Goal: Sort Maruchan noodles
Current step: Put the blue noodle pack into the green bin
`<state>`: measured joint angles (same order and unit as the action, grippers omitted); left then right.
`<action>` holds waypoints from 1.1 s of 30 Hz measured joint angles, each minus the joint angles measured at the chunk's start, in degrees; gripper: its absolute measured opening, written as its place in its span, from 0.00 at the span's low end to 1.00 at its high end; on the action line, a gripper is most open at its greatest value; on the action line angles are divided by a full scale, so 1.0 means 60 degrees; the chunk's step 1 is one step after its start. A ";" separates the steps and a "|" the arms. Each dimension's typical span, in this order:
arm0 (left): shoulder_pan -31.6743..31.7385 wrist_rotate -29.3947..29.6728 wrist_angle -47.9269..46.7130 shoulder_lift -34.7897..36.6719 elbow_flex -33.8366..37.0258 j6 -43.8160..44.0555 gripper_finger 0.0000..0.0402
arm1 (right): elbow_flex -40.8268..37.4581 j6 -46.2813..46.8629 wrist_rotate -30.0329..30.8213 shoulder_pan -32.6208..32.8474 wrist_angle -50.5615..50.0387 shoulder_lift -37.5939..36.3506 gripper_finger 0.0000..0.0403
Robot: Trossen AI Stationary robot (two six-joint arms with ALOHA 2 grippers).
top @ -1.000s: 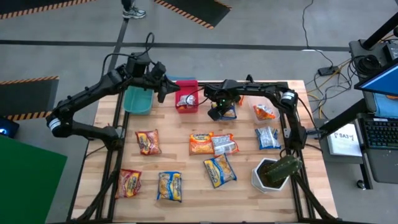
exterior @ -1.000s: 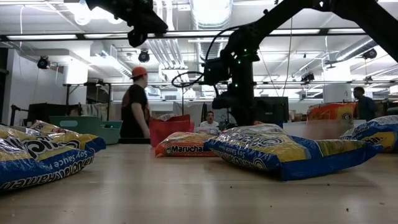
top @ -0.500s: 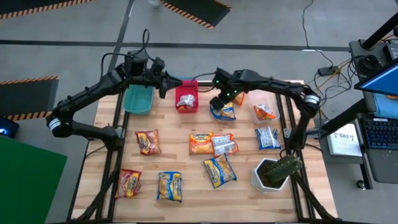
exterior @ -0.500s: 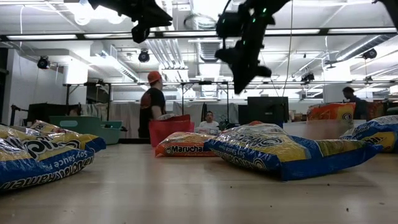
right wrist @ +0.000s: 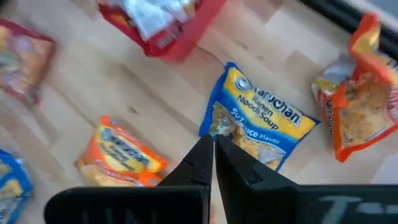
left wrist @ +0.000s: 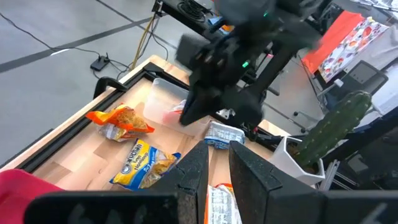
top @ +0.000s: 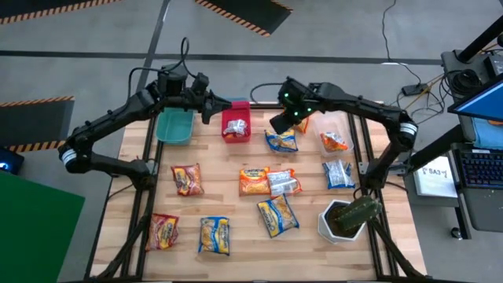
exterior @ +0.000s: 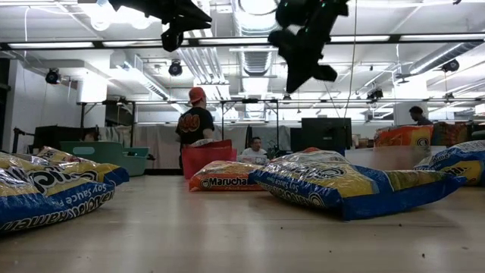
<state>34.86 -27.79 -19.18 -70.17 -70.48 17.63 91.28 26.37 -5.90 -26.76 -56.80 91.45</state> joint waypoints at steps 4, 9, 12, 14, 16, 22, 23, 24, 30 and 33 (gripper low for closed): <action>-0.0221 0.0004 0.0000 0.0000 0.0000 0.0138 0.11 | -0.0323 -0.0004 0.0816 0.0000 0.0002 0.0696 0.02; -0.0644 0.0000 0.0025 0.0005 0.0000 0.0156 0.11 | -0.0949 -0.0001 0.1673 -0.0017 0.0005 0.1839 0.02; -0.0861 0.0000 0.0026 0.0019 0.0000 0.0156 0.11 | -0.1144 -0.0004 0.1667 0.0006 0.0061 0.2387 0.02; -0.0945 0.0000 0.0029 0.0022 0.0000 0.0156 0.11 | -0.1157 -0.0030 0.1544 0.0073 0.0118 0.2727 0.02; -0.0997 -0.0001 0.0029 0.0022 0.0000 0.0156 0.11 | -0.1172 -0.0095 0.1057 0.0157 0.0229 0.2968 0.02; -0.0992 0.0051 -0.0409 0.0018 0.0000 -0.0080 0.11 | -0.0826 -0.0362 -0.1959 0.0868 0.1392 0.3146 0.02; -0.0992 0.0051 -0.0537 0.0018 0.0000 -0.0130 0.11 | -0.0764 -0.0589 -0.2474 0.1033 0.1652 0.3114 0.02; -0.0992 0.0053 -0.0689 0.0018 0.0000 -0.0192 0.11 | -0.0705 -0.0651 -0.2737 0.1200 0.1914 0.3029 0.02; -0.1091 0.0080 -0.1786 -0.0173 0.0179 -0.0281 0.11 | -0.0474 -0.0570 -0.2511 0.1557 0.1988 0.2149 0.02; -0.1328 0.0109 -0.1865 -0.0419 0.0334 -0.0273 0.11 | -0.0513 -0.0648 -0.2247 0.1357 0.1728 0.1814 0.02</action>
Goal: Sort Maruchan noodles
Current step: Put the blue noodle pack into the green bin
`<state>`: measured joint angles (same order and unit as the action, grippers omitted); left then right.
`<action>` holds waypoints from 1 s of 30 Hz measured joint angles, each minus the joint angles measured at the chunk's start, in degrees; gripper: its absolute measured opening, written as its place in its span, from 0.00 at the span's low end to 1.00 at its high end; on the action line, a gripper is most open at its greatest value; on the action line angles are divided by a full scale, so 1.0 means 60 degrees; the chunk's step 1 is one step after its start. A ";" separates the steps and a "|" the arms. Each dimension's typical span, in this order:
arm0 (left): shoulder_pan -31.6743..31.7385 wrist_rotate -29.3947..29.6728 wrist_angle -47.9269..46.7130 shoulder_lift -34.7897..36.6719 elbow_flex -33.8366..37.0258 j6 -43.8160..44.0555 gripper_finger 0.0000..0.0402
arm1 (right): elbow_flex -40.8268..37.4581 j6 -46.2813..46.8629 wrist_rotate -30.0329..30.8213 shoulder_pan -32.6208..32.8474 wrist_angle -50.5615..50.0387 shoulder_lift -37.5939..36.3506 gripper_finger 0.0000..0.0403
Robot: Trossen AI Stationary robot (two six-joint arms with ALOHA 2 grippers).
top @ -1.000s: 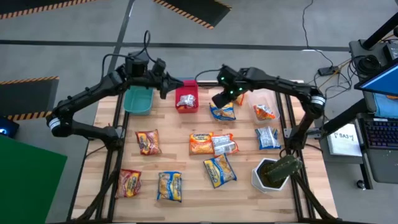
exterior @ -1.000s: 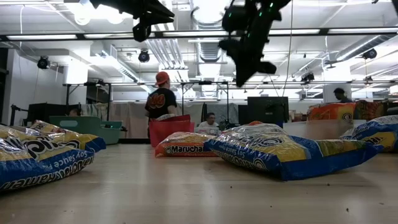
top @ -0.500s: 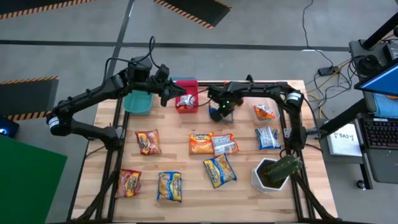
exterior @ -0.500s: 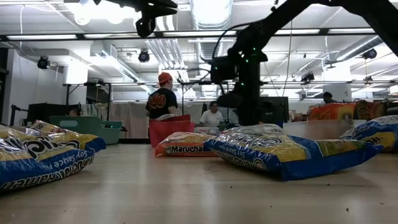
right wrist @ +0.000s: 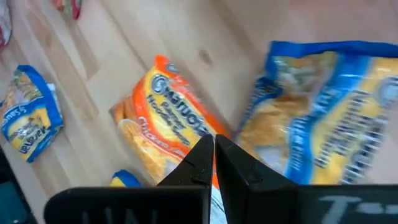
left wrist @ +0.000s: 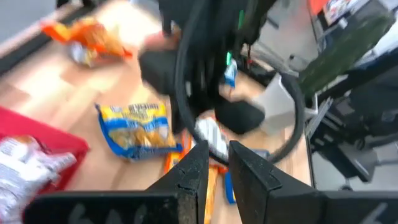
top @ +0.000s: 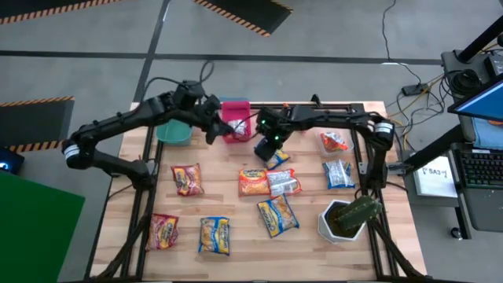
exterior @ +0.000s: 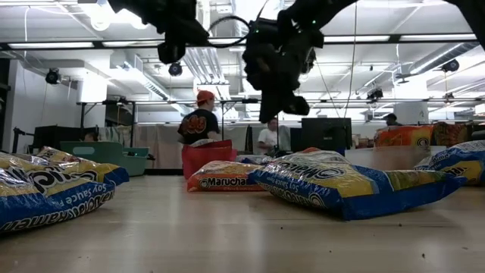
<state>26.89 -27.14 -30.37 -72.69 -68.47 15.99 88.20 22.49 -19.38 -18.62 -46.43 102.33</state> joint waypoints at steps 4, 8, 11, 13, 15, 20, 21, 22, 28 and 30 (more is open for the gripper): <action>-0.0426 0.0306 -0.0041 -0.0420 0.0188 0.0063 0.11 | -0.0038 -0.0328 0.0229 -0.0453 -0.0559 -0.0261 0.02; -0.0798 0.0654 -0.0027 -0.0804 0.0271 0.0274 0.11 | -0.0178 -0.0212 0.0289 -0.0989 -0.0712 -0.0277 0.02; -0.1039 0.0689 -0.0032 -0.0996 0.0278 0.0399 0.11 | -0.0296 -0.0132 0.0220 -0.1371 -0.0703 -0.0308 0.04; -0.1186 0.0689 -0.0016 -0.1032 0.0278 0.0486 0.11 | -0.0417 -0.0077 0.0162 -0.1636 -0.0713 -0.0308 0.08; -0.1294 0.0688 -0.0017 -0.1034 0.0278 0.0546 0.11 | -0.0554 0.0007 0.0016 -0.1895 -0.0696 -0.0308 0.15; -0.1394 0.0840 0.0178 -0.0951 0.0278 0.0856 0.11 | -0.1005 0.0258 -0.0324 -0.2222 -0.0516 -0.0307 0.39; -0.1395 0.0882 0.0242 -0.0932 0.0278 0.0897 0.11 | -0.1099 0.0307 -0.0343 -0.2224 -0.0297 -0.0286 0.44; -0.1395 0.0934 0.0310 -0.0905 0.0278 0.0936 0.11 | -0.1172 0.0380 -0.0346 -0.2216 -0.0059 -0.0256 0.49; -0.1395 0.0962 0.0820 -0.0841 0.0278 0.1141 0.11 | -0.1607 0.0531 -0.0346 -0.2073 0.1000 0.0371 0.75; -0.1395 0.0962 0.0957 -0.0841 0.0278 0.1223 0.11 | -0.1662 0.0458 -0.0371 -0.2055 0.1173 0.0637 0.82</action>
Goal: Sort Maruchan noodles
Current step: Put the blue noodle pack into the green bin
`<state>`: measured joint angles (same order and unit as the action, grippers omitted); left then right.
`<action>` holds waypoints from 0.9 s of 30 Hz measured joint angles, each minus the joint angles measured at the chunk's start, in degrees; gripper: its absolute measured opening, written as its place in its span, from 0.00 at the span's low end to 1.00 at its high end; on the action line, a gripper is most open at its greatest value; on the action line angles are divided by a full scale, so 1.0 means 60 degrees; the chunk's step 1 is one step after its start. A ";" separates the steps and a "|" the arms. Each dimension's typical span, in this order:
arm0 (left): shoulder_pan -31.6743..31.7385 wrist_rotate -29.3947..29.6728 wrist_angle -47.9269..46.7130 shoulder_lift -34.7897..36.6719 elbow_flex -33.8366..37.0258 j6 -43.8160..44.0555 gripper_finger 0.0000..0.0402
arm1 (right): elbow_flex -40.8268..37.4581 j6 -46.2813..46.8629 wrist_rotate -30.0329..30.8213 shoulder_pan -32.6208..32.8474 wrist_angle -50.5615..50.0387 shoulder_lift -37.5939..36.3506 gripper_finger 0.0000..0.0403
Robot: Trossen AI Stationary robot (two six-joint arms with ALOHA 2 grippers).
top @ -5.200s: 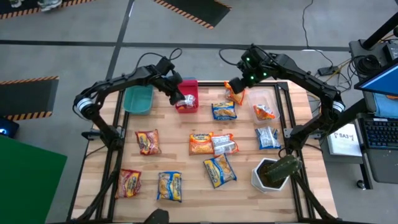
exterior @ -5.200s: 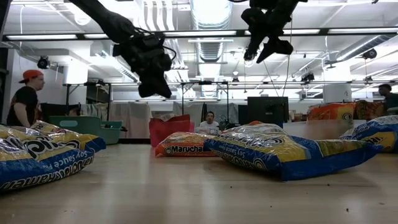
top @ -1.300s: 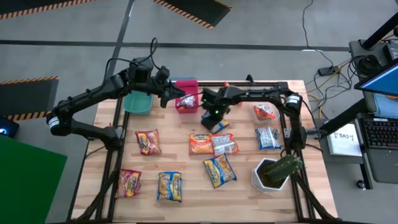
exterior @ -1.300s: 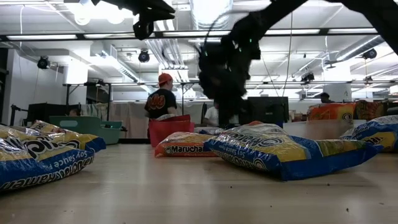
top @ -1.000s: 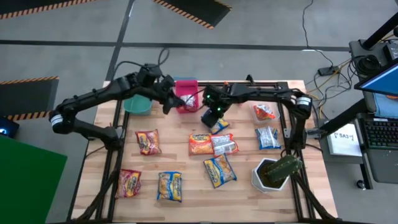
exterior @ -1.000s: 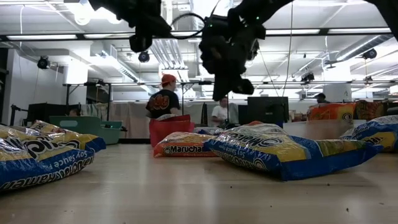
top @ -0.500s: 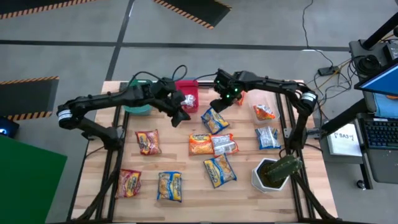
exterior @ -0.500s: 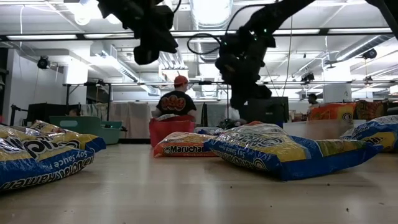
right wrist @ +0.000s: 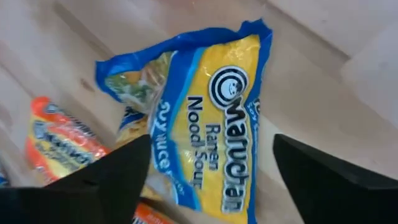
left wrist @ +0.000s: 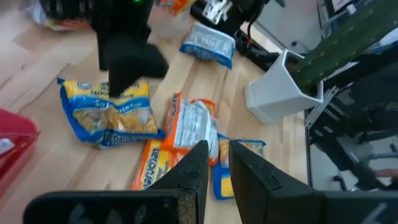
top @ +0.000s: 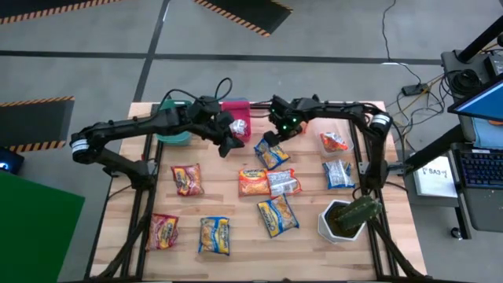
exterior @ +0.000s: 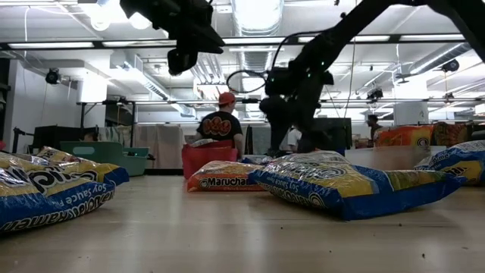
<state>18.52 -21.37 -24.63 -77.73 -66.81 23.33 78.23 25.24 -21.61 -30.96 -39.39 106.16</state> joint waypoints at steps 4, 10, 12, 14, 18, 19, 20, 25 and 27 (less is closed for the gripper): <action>0.0004 -0.0001 0.0035 0.0000 0.0000 0.0067 0.11 | -0.0096 -0.0256 -0.0172 0.0005 0.0307 0.0371 0.90; 0.0004 0.0000 0.0183 0.0000 0.0000 0.0206 0.11 | -0.0280 -0.0567 -0.1206 0.0000 0.1147 0.0723 0.91; 0.0001 0.0000 0.0335 0.0001 0.0000 0.0211 0.11 | -0.0371 -0.0540 -0.1796 -0.0012 0.1556 0.0820 0.91; 0.0004 0.0000 0.0492 0.0004 0.0000 0.0245 0.11 | -0.0416 -0.0380 -0.2158 -0.0008 0.1889 0.0911 0.89; 0.0004 0.0000 0.0812 0.0006 0.0000 0.0294 0.11 | -0.0495 -0.0428 -0.2261 0.0029 0.2095 0.1007 0.77; 0.0004 0.0000 0.0914 0.0004 0.0000 0.0307 0.11 | -0.0529 -0.0454 -0.2239 0.0029 0.2134 0.1007 0.73; 0.0004 0.0007 0.1004 0.0007 0.0000 0.0311 0.11 | -0.0532 -0.0454 -0.2233 0.0031 0.2154 0.1013 0.69; 0.0004 0.0080 0.1479 0.0007 0.0000 0.0318 0.11 | -0.0549 -0.0452 -0.2418 0.0054 0.2199 0.1055 0.44; 0.0006 0.0091 0.1715 0.0007 0.0000 0.0315 0.11 | -0.0555 -0.0462 -0.2484 0.0076 0.2189 0.1058 0.33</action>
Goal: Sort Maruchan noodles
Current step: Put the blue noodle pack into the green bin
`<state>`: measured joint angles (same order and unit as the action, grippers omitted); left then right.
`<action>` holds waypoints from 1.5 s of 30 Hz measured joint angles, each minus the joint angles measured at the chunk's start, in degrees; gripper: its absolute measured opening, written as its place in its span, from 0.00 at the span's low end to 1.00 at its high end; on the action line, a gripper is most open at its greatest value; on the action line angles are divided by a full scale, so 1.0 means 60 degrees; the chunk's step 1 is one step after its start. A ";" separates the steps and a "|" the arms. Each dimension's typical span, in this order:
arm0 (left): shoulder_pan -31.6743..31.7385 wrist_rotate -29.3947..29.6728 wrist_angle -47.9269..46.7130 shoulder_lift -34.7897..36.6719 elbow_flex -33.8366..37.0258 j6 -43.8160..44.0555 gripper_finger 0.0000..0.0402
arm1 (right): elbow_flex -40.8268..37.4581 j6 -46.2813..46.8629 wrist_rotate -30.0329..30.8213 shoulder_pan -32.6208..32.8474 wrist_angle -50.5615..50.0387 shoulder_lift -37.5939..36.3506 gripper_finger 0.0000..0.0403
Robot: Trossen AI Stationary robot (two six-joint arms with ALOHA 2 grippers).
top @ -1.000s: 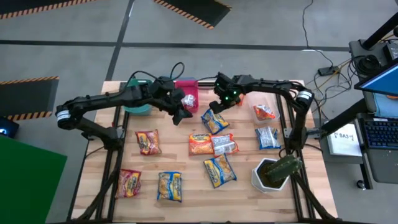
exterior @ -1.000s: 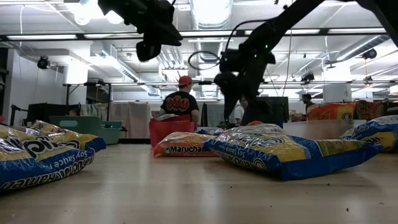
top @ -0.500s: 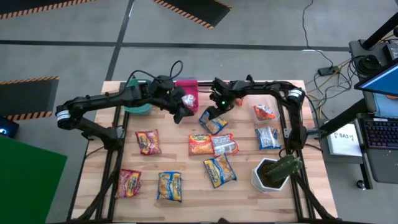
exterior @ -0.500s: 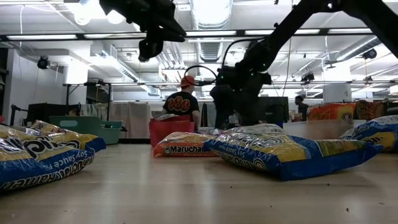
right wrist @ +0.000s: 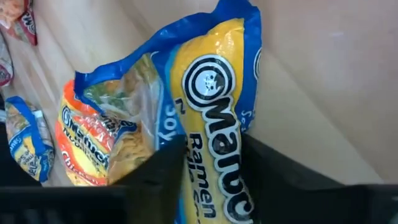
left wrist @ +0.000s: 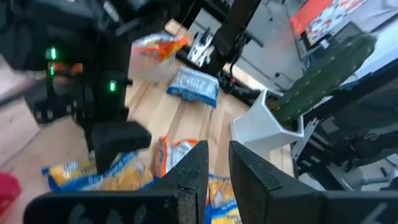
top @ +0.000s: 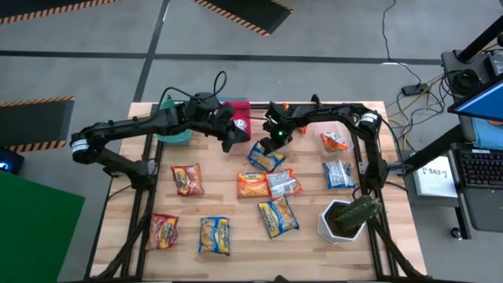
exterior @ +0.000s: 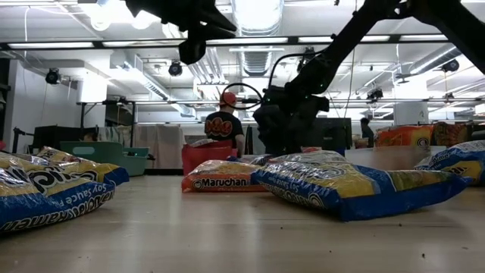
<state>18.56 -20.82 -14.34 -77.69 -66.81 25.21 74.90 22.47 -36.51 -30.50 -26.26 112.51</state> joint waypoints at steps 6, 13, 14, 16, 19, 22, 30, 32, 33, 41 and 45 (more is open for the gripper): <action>-0.0002 0.0001 0.0496 0.0000 0.0000 0.0069 0.11 | -0.0001 -0.0166 -0.0333 -0.0022 0.0021 -0.0085 0.05; 0.0000 0.0001 0.0558 0.0000 0.0000 0.0145 0.11 | 0.0005 -0.0442 -0.0421 0.0028 -0.0033 -0.0933 0.04; 0.0002 0.0001 0.0569 0.0000 0.0000 0.0192 0.11 | 0.0007 -0.0494 -0.0418 0.0033 -0.0046 -0.1139 0.03; 0.0013 0.0063 0.0771 0.0000 0.0000 0.0447 0.11 | 0.0007 -0.0529 -0.0401 0.0060 -0.0023 -0.1605 0.03; 0.0084 0.0127 0.1322 0.0000 0.0000 0.0940 0.12 | 0.0011 -0.0963 -0.0328 0.0116 0.0004 -0.2408 0.03; 0.0184 0.0128 0.1613 0.0011 0.0000 0.1038 0.15 | 0.0017 -0.1527 0.0340 0.0304 0.0007 -0.3292 0.03; 0.0458 0.0143 0.1571 0.0015 -0.0001 0.0913 0.42 | 0.0021 -0.3198 0.2855 0.1339 0.0116 -0.5392 0.03; 0.0490 0.0281 0.1559 0.0015 0.0000 0.0865 0.50 | 0.0025 -0.3269 0.3402 0.1532 0.0216 -0.5759 0.03; 0.0490 0.0376 0.1547 0.0007 0.0000 0.0759 0.54 | 0.0028 -0.3295 0.3614 0.1611 0.0259 -0.5920 0.03; 0.0461 -0.0440 0.2271 -0.0357 0.0011 -0.0273 0.71 | 0.0065 -0.3583 0.4100 0.1793 0.0359 -0.6521 0.03; 0.0503 -0.0358 0.2380 -0.0704 0.0015 -0.0191 0.70 | 0.0065 -0.3761 0.3830 0.1796 0.0355 -0.6513 0.03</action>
<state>21.57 -22.97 -0.06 -81.91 -66.72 24.07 75.29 -0.10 -13.53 -19.73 -24.13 73.43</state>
